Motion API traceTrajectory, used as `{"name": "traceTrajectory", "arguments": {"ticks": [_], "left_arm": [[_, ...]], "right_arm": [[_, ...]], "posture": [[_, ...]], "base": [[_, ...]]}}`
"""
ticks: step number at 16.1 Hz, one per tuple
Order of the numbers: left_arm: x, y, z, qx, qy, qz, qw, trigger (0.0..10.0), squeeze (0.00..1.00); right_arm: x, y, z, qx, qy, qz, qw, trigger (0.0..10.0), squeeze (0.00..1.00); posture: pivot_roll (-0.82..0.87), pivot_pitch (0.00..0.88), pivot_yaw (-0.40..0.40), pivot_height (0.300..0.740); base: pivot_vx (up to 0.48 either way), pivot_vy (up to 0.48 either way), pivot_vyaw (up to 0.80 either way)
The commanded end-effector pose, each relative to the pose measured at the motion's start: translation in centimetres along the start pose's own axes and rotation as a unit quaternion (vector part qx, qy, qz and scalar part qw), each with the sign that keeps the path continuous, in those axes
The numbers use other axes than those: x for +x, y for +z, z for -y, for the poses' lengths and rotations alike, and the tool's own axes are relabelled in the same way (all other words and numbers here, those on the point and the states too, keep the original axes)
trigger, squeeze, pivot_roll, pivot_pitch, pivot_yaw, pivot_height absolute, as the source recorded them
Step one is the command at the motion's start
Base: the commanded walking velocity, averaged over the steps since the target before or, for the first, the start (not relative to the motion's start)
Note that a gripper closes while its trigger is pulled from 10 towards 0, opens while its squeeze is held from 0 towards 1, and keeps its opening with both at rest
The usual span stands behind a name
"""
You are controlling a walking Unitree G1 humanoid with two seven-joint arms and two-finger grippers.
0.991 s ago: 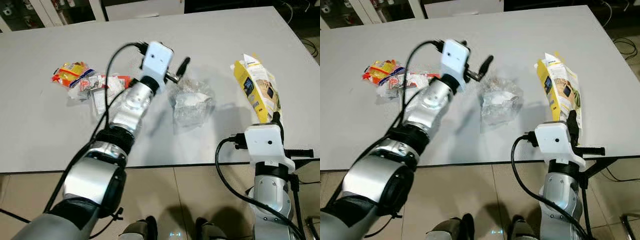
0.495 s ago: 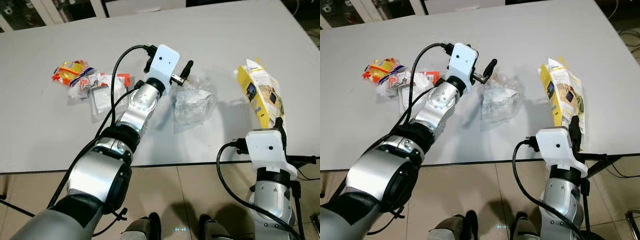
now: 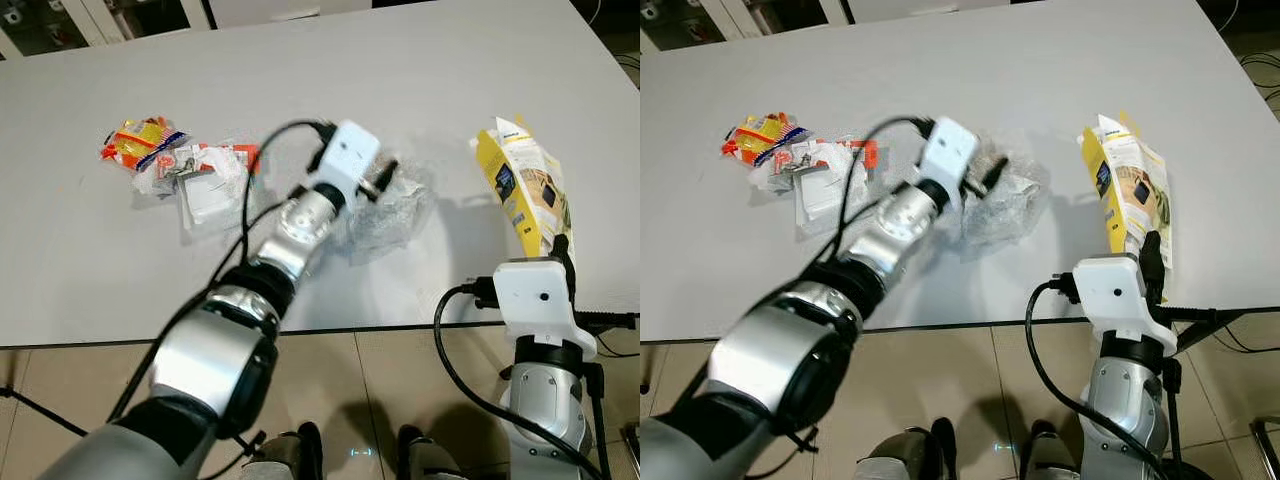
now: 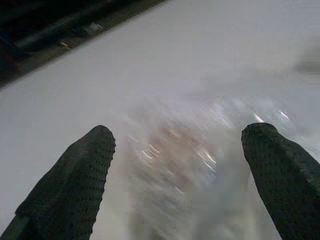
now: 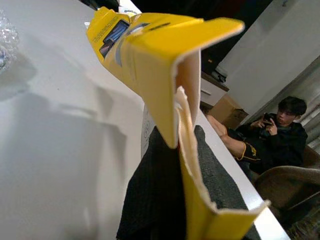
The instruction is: Picking trash to rubbish bin
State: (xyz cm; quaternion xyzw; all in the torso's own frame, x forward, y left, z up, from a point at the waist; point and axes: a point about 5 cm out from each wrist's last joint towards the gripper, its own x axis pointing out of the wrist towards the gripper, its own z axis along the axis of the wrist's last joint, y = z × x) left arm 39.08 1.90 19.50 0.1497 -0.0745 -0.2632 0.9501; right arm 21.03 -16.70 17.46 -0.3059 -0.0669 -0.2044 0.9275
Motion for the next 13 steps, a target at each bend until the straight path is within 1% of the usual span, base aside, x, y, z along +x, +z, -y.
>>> {"name": "traceTrajectory", "arguments": {"ticks": [1,2,3,4,5,6,7,8,10,11,13], "left_arm": [[-0.4,-1.6,0.7,0.006,-0.022,-0.037,0.999,10.0,0.0],[-0.7,-2.5,1.1,0.019,-0.031,-0.061,0.997,10.0,0.0],[-0.9,-2.9,1.2,0.025,-0.035,-0.07,0.997,10.0,0.0],[-1.8,-5.1,1.5,0.06,-0.047,-0.122,0.99,10.0,0.0],[-2.2,-5.8,1.5,0.062,-0.046,-0.135,0.988,10.0,0.0],[-2.8,-6.9,1.3,0.08,-0.049,-0.161,0.982,10.0,0.0],[-3.1,-7.3,1.2,0.083,-0.049,-0.169,0.981,10.0,0.0],[-3.7,-8.2,1.0,0.093,-0.05,-0.189,0.976,10.0,0.0],[-4.6,-9.5,0.4,0.1,-0.049,-0.213,0.971,10.0,0.0],[-4.9,-9.8,0.2,0.1,-0.048,-0.217,0.97,10.0,0.0],[-5.9,-10.9,-0.6,0.098,-0.043,-0.226,0.968,10.0,0.0]], "right_arm": [[-0.3,0.2,0.2,0.002,-0.001,-0.002,1.0,10.0,0.0],[-0.3,0.2,0.1,0.003,0.0,-0.002,1.0,10.0,0.0],[-0.3,0.2,0.1,0.003,0.0,-0.002,1.0,10.0,0.0],[-0.2,0.2,0.0,0.004,0.002,-0.001,1.0,10.0,0.0],[-0.2,0.2,0.0,0.004,0.002,-0.001,1.0,10.0,0.0],[-0.2,0.2,0.0,0.004,0.003,-0.001,1.0,10.0,0.0],[-0.2,0.2,0.0,0.004,0.003,-0.001,1.0,10.0,0.0],[-0.1,0.2,0.0,0.004,0.003,-0.001,1.0,10.0,0.0],[-0.1,0.2,0.0,0.003,0.005,-0.001,1.0,10.0,0.0],[-0.1,0.2,0.0,0.003,0.005,0.0,1.0,10.0,0.0],[0.1,0.2,0.0,0.002,0.007,0.001,1.0,10.0,0.0]], "posture": [[-0.06,0.248,0.14,0.74],[-0.06,0.248,0.14,0.74],[-0.06,0.247,0.139,0.74],[-0.06,0.246,0.139,0.74],[-0.06,0.246,0.139,0.74],[-0.06,0.246,0.139,0.74],[-0.06,0.246,0.139,0.74],[-0.06,0.244,0.137,0.74],[-0.06,0.244,0.137,0.74],[-0.06,0.244,0.137,0.74],[-0.04,0.236,0.132,0.74]], "base": [[0.0,0.0,0.0],[0.0,0.0,0.0],[0.0,0.0,0.0],[0.0,0.0,0.0],[0.0,0.0,0.0],[0.0,0.0,0.0],[0.0,0.0,0.0],[0.0,0.0,0.0],[0.0,0.0,0.0],[0.0,0.0,0.0],[0.0,0.0,0.0]]}}
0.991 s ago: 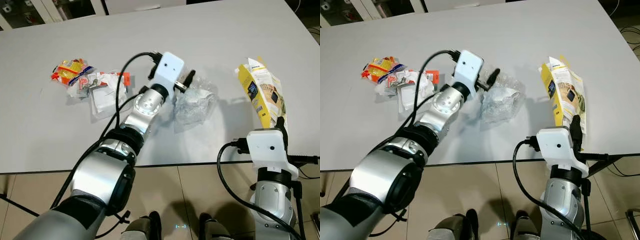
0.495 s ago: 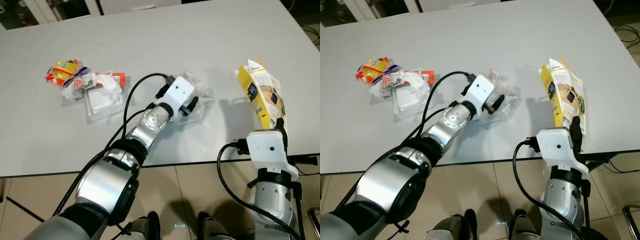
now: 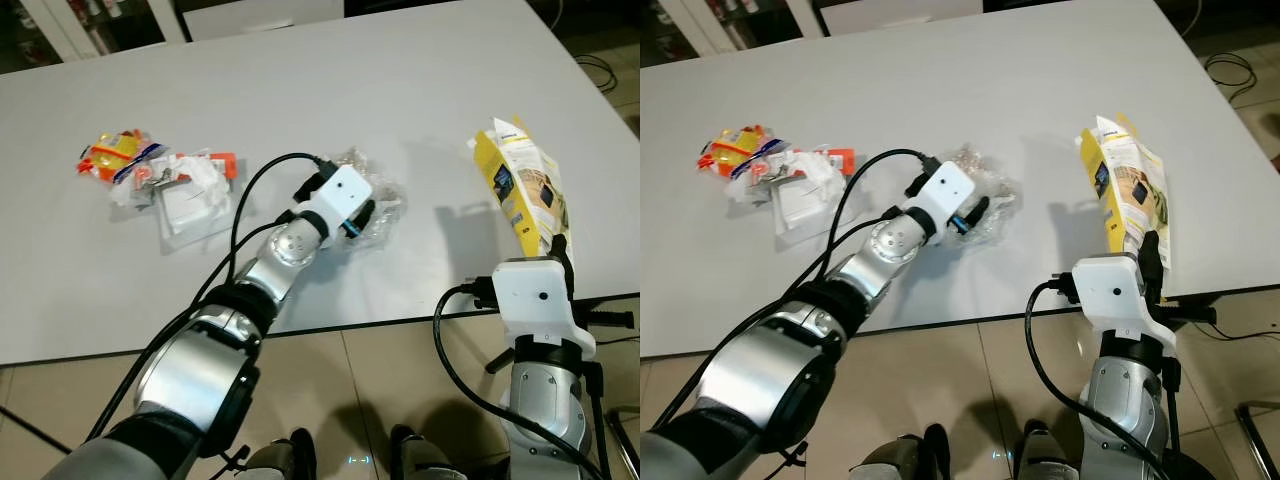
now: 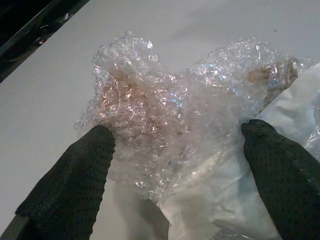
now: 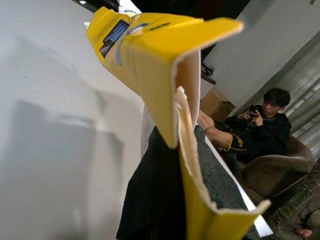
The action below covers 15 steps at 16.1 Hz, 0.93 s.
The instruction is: Picking trash to rubbish bin
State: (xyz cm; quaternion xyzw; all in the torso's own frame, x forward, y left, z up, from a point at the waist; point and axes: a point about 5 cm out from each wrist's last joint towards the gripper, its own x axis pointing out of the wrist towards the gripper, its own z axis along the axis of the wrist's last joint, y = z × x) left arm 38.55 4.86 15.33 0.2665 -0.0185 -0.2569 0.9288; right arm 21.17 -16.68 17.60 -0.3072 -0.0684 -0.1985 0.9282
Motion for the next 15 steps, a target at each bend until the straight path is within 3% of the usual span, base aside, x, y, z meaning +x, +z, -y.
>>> {"name": "traceTrajectory", "arguments": {"ticks": [1,7,15], "left_arm": [[-2.9,-7.2,1.3,-0.002,-0.039,-0.144,0.989,10.0,0.0],[-4.7,-9.1,-0.7,-0.021,-0.016,-0.142,0.989,10.0,0.0],[-6.9,-11.0,-5.1,-0.003,0.094,-0.172,0.981,10.0,0.0]], "right_arm": [[0.0,0.0,0.0,0.002,0.002,-0.002,1.0,10.0,0.0],[0.5,0.0,-0.1,0.001,0.011,0.007,1.0,10.0,0.0],[1.4,0.1,-0.4,0.001,0.022,0.019,1.0,10.0,0.0]], "posture": [[-0.04,0.234,0.131,0.74],[0.01,0.217,0.111,0.74],[0.04,0.202,0.091,0.74]], "base": [[0.0,0.0,0.0],[0.0,0.0,0.0],[0.0,0.0,0.0]]}}
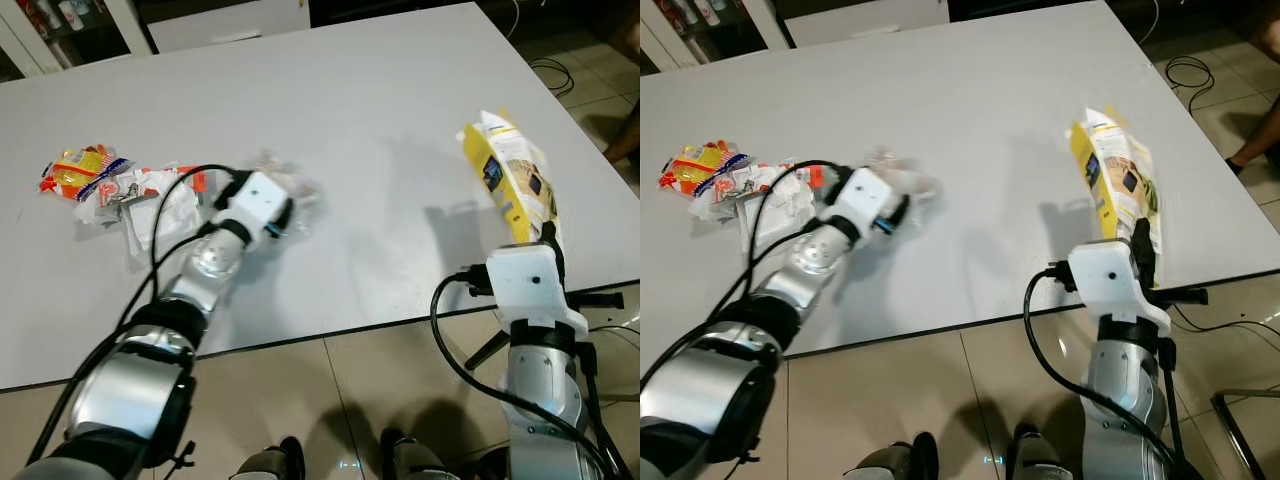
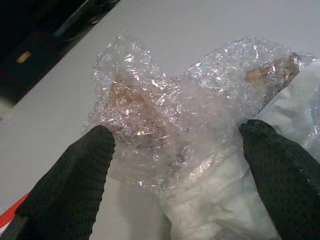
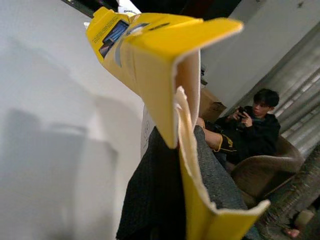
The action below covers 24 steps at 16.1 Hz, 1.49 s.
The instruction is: Picking trash to rubbish bin
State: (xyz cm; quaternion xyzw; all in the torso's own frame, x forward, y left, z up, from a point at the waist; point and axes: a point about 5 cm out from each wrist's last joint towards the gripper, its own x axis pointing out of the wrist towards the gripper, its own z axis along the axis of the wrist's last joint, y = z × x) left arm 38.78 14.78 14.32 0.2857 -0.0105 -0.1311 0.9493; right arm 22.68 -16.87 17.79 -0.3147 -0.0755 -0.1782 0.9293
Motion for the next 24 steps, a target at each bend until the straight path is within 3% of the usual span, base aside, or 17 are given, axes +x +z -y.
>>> {"name": "traceTrajectory", "arguments": {"ticks": [1,6,7,9,10,14,19,24], "left_arm": [[-2.2,-5.3,0.2,-0.021,0.014,-0.12,0.992,10.0,0.0],[-2.8,-6.0,-2.2,-0.043,0.102,-0.136,0.985,10.0,0.0],[-3.6,-7.1,-3.5,-0.043,0.14,-0.157,0.977,10.0,0.0],[-4.3,-7.8,-4.2,-0.042,0.161,-0.169,0.971,10.0,0.0],[-5.1,-8.5,-5.4,-0.037,0.191,-0.177,0.965,10.0,0.0],[-6.1,-9.5,-5.9,-0.039,0.21,-0.185,0.959,10.0,0.0],[-3.7,-6.7,-4.1,-0.078,0.177,-0.13,0.972,10.0,0.0],[-0.5,-1.4,-2.0,-0.118,0.138,-0.037,0.983,10.0,0.0]], "right_arm": [[0.1,0.0,0.0,0.004,0.006,0.007,1.0,10.0,0.0],[0.4,-0.1,0.1,0.002,0.009,0.011,1.0,10.0,0.0],[0.8,-0.1,0.1,0.001,0.015,0.016,1.0,10.0,0.0],[1.1,0.0,0.1,0.0,0.019,0.021,1.0,10.0,0.0],[1.5,0.0,0.0,0.0,0.026,0.028,0.999,10.0,0.0],[2.1,0.1,-0.2,0.001,0.037,0.038,0.999,10.0,0.0],[2.4,0.1,-0.2,0.002,0.032,0.041,0.999,10.0,0.0],[2.4,0.1,0.1,0.003,0.02,0.043,0.999,10.0,0.0]], "posture": [[0.04,0.198,0.082,0.74],[0.06,0.193,0.064,0.74],[0.07,0.19,0.049,0.74],[0.08,0.19,0.038,0.74],[0.11,0.191,0.017,0.74],[0.13,0.192,0.004,0.74],[0.12,0.179,0.014,0.74],[0.11,0.171,0.023,0.74]], "base": [[0.0,0.0,0.0],[0.0,0.0,0.0],[0.0,0.0,0.0],[0.0,0.0,0.0],[0.0,0.0,0.0],[0.0,0.0,0.0],[0.0,0.0,0.0],[0.0,0.0,0.0]]}}
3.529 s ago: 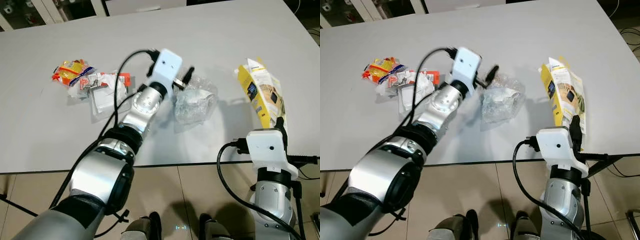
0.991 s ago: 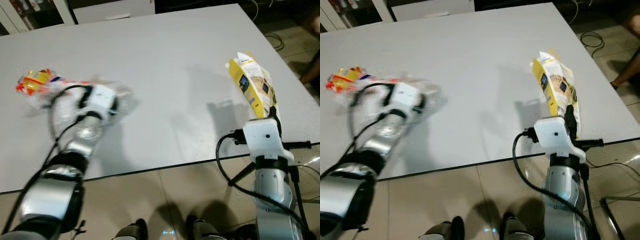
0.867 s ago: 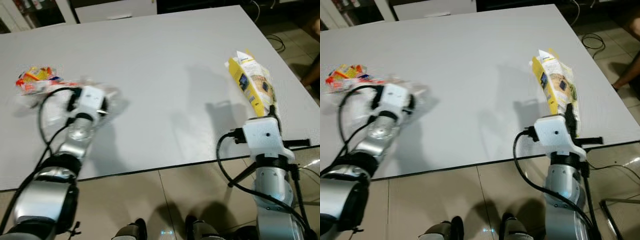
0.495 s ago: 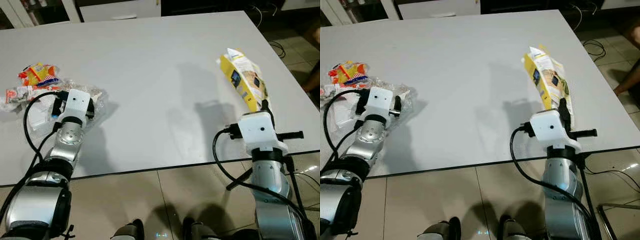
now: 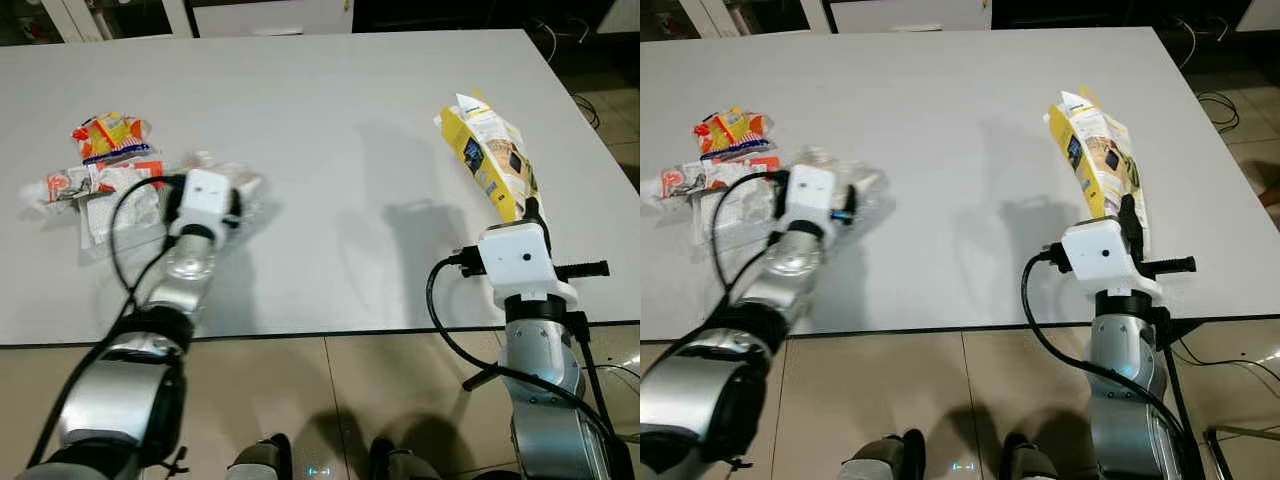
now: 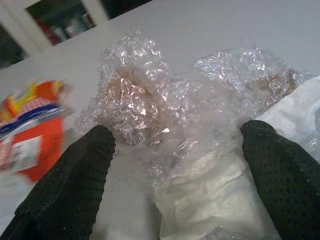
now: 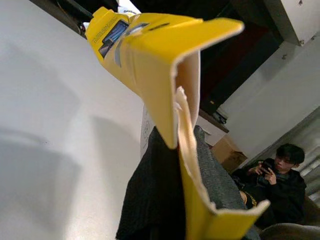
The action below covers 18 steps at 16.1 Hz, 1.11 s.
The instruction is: Picking trash to rubbish bin
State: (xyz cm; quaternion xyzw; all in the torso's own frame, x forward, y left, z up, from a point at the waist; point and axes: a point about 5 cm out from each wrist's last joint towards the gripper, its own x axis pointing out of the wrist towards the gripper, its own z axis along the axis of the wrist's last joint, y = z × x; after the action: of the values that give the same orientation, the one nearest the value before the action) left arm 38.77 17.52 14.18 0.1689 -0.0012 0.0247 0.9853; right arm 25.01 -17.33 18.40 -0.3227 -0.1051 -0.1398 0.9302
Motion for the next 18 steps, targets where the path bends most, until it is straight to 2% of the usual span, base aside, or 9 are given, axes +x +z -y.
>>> {"name": "traceTrajectory", "arguments": {"ticks": [1,2,5,6,11,15,18], "left_arm": [[0.2,0.6,0.5,-0.002,-0.016,0.006,1.0,10.0,0.0],[0.4,1.6,1.4,-0.015,-0.027,0.023,0.999,10.0,0.0],[0.6,2.4,1.7,-0.018,-0.03,0.034,0.999,10.0,0.0],[0.7,2.7,1.5,-0.016,-0.019,0.039,0.999,10.0,1.0],[0.9,3.6,0.8,-0.003,0.011,0.058,0.998,10.0,1.0],[1.4,4.8,1.1,0.004,-0.011,0.058,0.998,10.0,1.0],[1.9,5.6,1.4,0.014,-0.04,0.039,0.998,10.0,1.0]], "right_arm": [[0.0,0.0,0.3,0.001,-0.008,0.002,1.0,10.0,0.0],[0.0,0.0,0.4,0.001,-0.009,0.004,1.0,10.0,0.0],[0.2,0.0,0.4,0.0,-0.01,0.006,1.0,10.0,0.0],[0.3,0.1,0.4,0.0,-0.011,0.007,1.0,10.0,0.0],[0.3,0.1,0.4,0.0,-0.012,0.01,1.0,10.0,0.0],[0.5,0.1,0.3,0.001,-0.011,0.012,1.0,10.0,0.0],[0.7,0.1,0.4,0.0,-0.012,0.014,1.0,10.0,0.0]], "posture": [[0.11,0.169,0.023,0.74],[0.1,0.166,0.023,0.74],[0.1,0.16,0.02,0.74],[0.1,0.159,0.019,0.74],[0.11,0.151,0.02,0.74],[0.11,0.148,0.021,0.74],[0.12,0.142,0.021,0.74]], "base": [[0.0,0.0,0.0],[0.0,0.0,0.0],[0.0,0.0,0.0],[0.0,0.0,0.0],[0.0,0.0,0.0],[0.0,0.0,0.0],[0.0,0.0,0.0]]}}
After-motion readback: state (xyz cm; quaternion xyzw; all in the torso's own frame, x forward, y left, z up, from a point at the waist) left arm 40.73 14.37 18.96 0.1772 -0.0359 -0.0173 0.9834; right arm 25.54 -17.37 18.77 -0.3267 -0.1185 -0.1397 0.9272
